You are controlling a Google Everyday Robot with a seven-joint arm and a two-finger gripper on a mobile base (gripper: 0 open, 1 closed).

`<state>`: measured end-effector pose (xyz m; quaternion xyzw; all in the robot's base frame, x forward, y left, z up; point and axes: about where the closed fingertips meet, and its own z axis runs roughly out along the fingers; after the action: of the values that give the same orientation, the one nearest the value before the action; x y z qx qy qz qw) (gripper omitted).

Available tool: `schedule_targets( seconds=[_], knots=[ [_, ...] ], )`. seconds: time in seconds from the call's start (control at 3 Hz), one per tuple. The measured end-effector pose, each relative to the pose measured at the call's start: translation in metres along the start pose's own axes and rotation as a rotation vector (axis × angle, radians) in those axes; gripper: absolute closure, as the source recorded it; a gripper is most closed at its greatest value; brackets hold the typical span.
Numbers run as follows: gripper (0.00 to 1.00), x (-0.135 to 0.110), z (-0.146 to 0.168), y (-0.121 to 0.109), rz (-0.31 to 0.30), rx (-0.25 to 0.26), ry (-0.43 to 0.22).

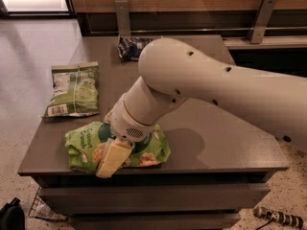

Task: Move green rice chip bag near blue chip bag

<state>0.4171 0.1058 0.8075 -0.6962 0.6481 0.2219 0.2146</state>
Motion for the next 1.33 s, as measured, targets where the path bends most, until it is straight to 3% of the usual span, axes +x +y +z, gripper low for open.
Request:
schedule_targets(
  seconds=[0.67,1.0,1.33],
  knots=[
    [0.93,-0.0036,-0.0049,0.0,0.0,0.0,0.0],
    [1.0,-0.0037,-0.0049,0.0,0.0,0.0,0.0],
    [1.0,-0.0037,-0.0052,0.0,0.0,0.0,0.0]
  ],
)
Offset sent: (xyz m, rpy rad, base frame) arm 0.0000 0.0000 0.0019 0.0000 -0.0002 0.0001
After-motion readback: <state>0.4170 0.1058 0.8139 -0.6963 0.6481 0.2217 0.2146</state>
